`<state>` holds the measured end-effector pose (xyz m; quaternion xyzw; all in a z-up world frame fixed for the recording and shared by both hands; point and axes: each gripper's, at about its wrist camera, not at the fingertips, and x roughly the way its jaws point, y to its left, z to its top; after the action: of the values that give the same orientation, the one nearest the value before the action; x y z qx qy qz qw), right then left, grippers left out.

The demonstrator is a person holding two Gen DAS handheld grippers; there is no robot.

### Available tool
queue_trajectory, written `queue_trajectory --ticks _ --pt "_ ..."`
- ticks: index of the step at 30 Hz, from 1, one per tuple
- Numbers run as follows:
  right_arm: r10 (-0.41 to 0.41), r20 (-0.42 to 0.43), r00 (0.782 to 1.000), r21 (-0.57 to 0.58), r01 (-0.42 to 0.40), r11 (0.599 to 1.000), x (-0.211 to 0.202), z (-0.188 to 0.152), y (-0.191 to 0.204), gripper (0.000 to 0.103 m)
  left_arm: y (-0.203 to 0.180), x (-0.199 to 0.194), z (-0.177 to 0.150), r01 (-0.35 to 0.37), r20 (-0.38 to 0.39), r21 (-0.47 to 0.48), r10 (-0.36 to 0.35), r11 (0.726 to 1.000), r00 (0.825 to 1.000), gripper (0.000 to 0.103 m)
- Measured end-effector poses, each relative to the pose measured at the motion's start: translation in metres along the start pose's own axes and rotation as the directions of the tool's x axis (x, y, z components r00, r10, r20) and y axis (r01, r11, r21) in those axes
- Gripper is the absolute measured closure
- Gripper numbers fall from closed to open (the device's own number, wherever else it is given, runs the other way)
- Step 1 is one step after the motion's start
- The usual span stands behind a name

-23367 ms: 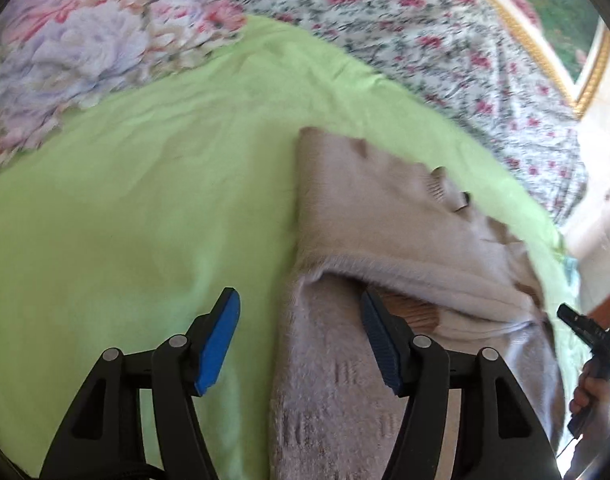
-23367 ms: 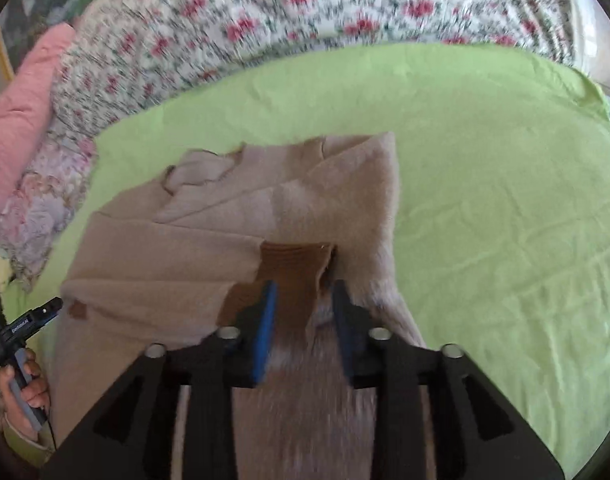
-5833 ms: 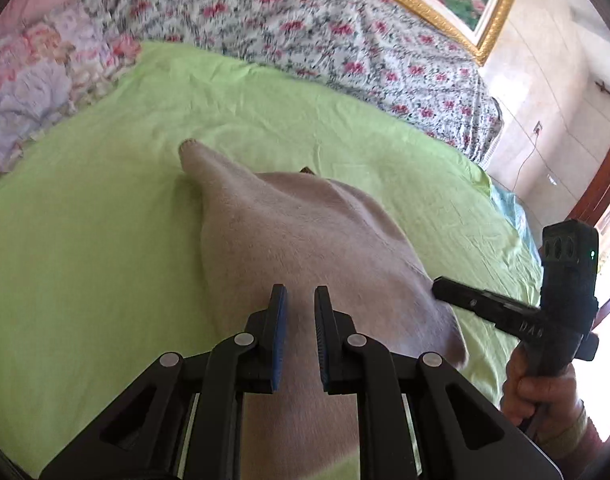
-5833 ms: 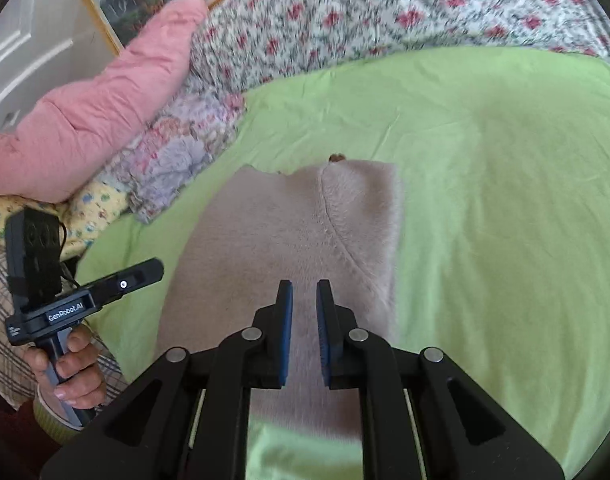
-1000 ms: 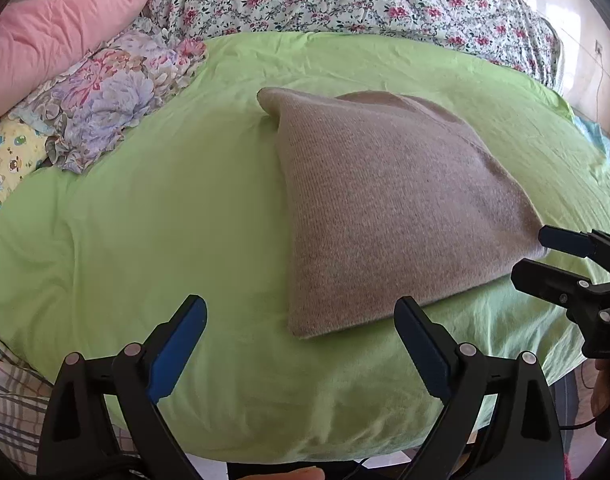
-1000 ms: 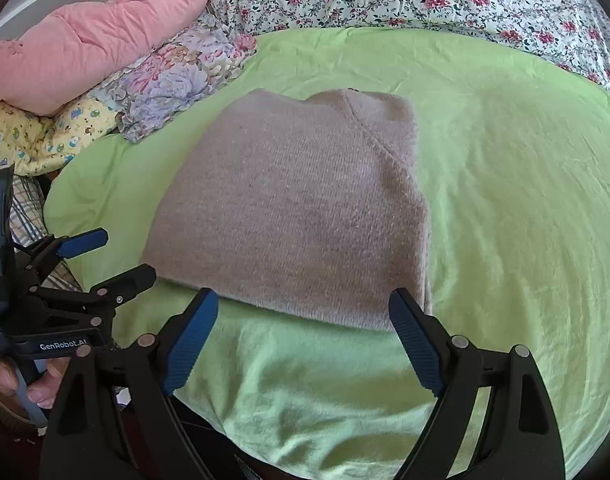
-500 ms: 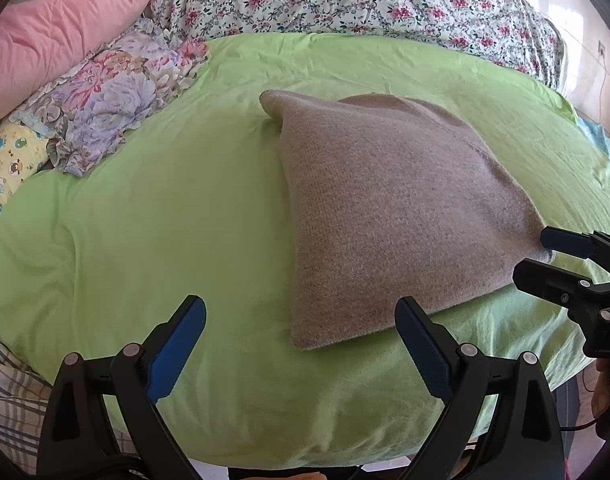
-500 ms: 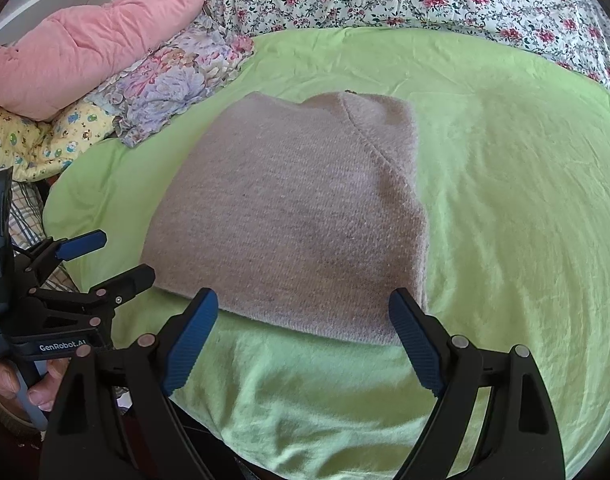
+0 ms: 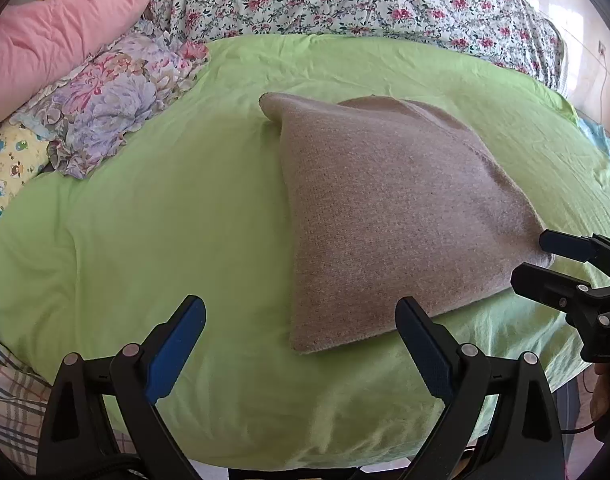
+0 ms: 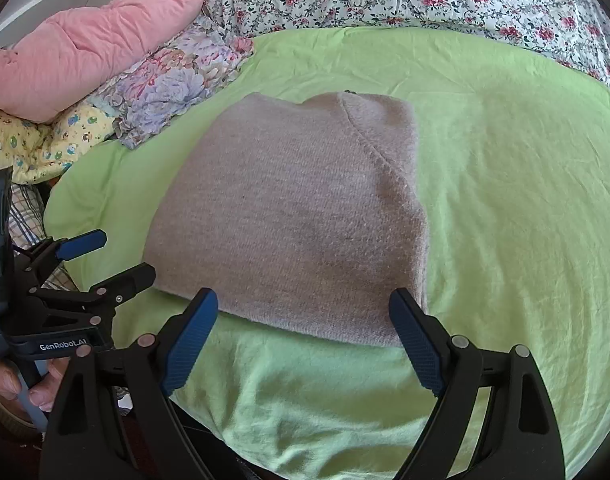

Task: Fold small clothes

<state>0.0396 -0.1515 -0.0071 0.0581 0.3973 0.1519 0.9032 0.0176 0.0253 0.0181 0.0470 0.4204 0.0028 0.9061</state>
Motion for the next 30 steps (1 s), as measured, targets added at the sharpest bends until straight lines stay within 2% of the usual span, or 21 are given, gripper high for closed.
queue_trajectory --ticks 30 --pt "0.003 0.004 1.0 0.003 -0.003 1.0 -0.003 -0.0008 0.0032 0.015 -0.0031 -0.0043 0.0009 0.007 0.002 0.006 -0.007 1.0 1.0 0.007"
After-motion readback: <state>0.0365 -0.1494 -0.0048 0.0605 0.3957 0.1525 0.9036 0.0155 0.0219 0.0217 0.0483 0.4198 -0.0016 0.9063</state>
